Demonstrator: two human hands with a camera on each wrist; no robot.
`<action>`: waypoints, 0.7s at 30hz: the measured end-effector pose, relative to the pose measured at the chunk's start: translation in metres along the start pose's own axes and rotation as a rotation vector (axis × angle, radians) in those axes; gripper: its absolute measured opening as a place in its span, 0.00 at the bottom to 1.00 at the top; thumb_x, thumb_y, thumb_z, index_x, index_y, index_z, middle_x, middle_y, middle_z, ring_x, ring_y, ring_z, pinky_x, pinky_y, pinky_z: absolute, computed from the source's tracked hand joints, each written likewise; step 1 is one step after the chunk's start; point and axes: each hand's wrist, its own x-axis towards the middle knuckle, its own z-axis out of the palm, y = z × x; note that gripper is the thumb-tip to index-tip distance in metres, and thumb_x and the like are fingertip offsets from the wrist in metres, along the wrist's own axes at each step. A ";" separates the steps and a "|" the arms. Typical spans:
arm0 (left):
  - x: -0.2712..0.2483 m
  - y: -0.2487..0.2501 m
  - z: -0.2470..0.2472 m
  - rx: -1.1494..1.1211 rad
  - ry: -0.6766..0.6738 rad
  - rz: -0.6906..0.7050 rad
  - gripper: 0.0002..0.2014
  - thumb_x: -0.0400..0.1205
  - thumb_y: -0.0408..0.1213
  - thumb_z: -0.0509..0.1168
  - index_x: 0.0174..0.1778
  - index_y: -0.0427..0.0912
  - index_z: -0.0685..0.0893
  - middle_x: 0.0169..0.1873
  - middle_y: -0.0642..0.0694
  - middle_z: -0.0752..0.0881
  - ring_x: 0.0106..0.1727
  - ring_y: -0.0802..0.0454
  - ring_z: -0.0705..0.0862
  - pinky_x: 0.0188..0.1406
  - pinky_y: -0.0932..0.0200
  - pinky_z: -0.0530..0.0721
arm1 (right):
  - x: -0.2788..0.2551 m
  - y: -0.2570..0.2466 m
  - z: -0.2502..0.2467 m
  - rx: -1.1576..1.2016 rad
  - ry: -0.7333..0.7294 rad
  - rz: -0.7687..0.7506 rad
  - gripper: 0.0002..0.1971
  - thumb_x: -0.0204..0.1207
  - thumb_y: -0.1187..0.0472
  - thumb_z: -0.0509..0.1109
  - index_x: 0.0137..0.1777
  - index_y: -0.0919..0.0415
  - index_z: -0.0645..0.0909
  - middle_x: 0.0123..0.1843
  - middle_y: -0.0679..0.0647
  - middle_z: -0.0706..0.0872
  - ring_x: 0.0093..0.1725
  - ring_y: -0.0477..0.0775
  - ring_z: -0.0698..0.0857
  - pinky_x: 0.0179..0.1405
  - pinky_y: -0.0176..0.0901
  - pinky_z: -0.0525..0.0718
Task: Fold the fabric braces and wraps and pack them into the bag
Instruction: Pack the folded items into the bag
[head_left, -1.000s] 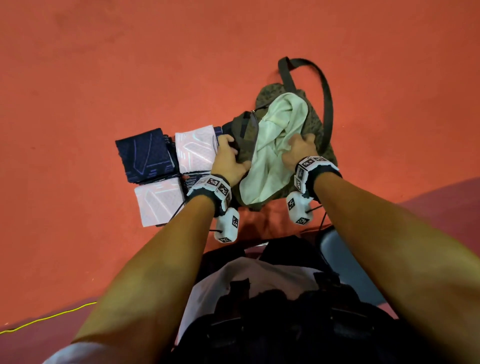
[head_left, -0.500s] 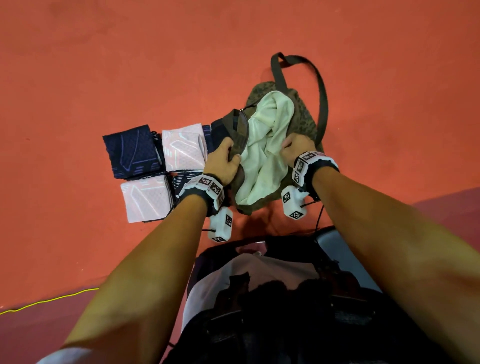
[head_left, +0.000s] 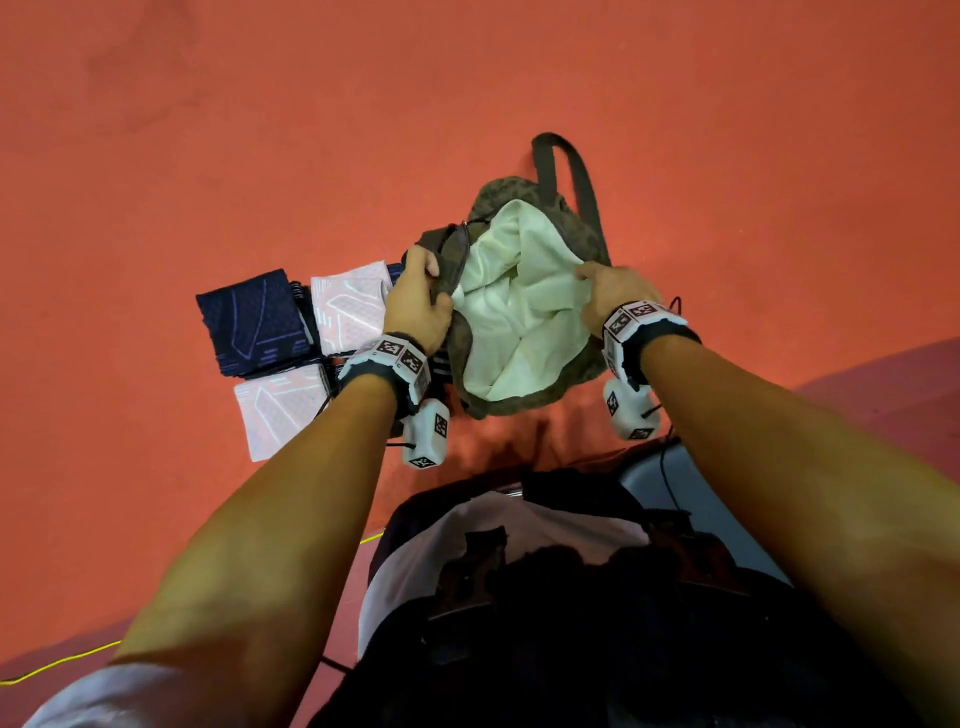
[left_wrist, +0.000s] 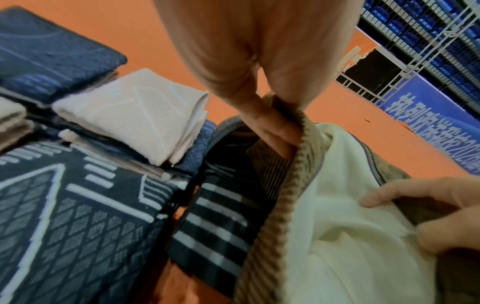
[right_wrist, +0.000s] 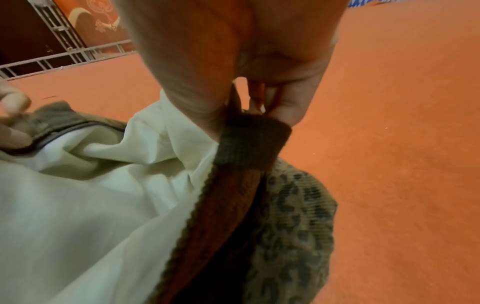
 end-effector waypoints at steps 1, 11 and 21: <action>0.002 0.004 -0.001 0.023 -0.012 0.024 0.14 0.74 0.22 0.58 0.51 0.43 0.71 0.42 0.40 0.80 0.39 0.44 0.76 0.39 0.55 0.70 | -0.001 0.003 -0.004 -0.006 0.019 0.006 0.30 0.79 0.64 0.64 0.81 0.44 0.70 0.68 0.65 0.80 0.62 0.72 0.83 0.55 0.56 0.83; 0.025 0.040 -0.005 0.162 -0.059 0.009 0.18 0.84 0.27 0.59 0.69 0.34 0.85 0.67 0.37 0.81 0.68 0.38 0.80 0.70 0.56 0.73 | -0.017 0.035 -0.040 -0.089 0.085 0.089 0.29 0.79 0.66 0.63 0.80 0.47 0.72 0.60 0.66 0.86 0.54 0.70 0.86 0.41 0.51 0.80; 0.017 0.041 -0.010 0.154 -0.144 0.033 0.36 0.73 0.38 0.78 0.78 0.40 0.74 0.72 0.41 0.74 0.72 0.41 0.76 0.72 0.54 0.74 | -0.028 0.019 -0.051 -0.007 0.096 0.048 0.36 0.78 0.69 0.62 0.84 0.42 0.62 0.50 0.64 0.80 0.43 0.68 0.82 0.40 0.54 0.83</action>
